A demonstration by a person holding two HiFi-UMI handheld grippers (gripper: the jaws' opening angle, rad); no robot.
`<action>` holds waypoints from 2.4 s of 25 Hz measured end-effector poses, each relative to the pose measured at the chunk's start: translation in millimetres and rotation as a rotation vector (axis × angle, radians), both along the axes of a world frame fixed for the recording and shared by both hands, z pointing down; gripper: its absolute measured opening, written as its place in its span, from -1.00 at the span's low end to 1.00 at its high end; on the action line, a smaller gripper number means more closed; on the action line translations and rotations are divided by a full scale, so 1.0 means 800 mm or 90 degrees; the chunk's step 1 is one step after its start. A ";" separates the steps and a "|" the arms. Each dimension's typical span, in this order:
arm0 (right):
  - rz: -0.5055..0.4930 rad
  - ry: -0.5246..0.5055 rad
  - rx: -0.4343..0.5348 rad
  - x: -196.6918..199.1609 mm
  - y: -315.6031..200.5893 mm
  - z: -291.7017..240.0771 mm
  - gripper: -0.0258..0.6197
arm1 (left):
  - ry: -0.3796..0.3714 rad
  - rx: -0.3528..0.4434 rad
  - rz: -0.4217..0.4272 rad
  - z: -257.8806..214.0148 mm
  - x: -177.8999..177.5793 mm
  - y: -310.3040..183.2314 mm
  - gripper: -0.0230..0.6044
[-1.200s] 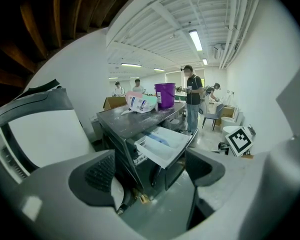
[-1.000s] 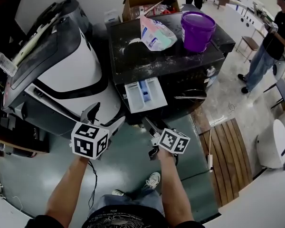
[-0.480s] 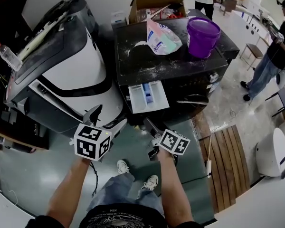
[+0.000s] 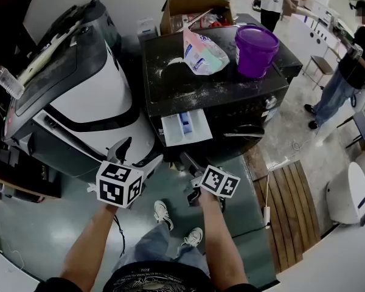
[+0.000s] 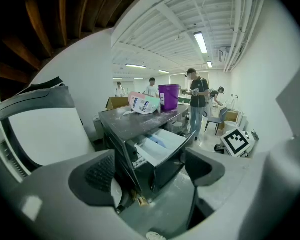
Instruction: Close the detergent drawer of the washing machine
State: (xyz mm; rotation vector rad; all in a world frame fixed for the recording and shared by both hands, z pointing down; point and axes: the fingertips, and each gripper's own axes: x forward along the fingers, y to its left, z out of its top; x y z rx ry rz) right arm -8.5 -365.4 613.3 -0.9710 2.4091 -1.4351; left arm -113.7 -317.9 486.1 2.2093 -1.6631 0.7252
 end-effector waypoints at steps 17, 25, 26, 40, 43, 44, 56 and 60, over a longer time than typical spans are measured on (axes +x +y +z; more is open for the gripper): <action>0.024 0.006 0.004 -0.023 -0.046 -0.002 0.27 | 0.011 -0.012 0.029 0.013 -0.017 -0.048 0.40; 0.035 0.010 -0.002 -0.032 -0.070 -0.003 0.25 | 0.009 -0.011 0.042 0.008 -0.028 -0.075 0.40; 0.038 0.011 -0.002 -0.033 -0.074 -0.003 0.24 | 0.009 -0.011 0.043 0.009 -0.030 -0.078 0.40; 0.058 0.015 -0.006 -0.050 -0.109 -0.004 0.22 | 0.022 -0.012 0.058 0.012 -0.053 -0.117 0.40; 0.061 0.016 -0.005 -0.053 -0.115 -0.004 0.22 | 0.024 -0.012 0.061 0.013 -0.056 -0.124 0.40; 0.062 0.017 -0.005 -0.053 -0.116 -0.004 0.22 | 0.025 -0.012 0.061 0.013 -0.057 -0.126 0.40; 0.057 0.041 -0.004 -0.054 -0.122 -0.002 0.22 | 0.025 -0.010 0.073 0.015 -0.061 -0.136 0.40; 0.065 0.059 -0.005 -0.049 -0.121 -0.004 0.18 | 0.029 -0.003 0.072 0.007 -0.062 -0.139 0.40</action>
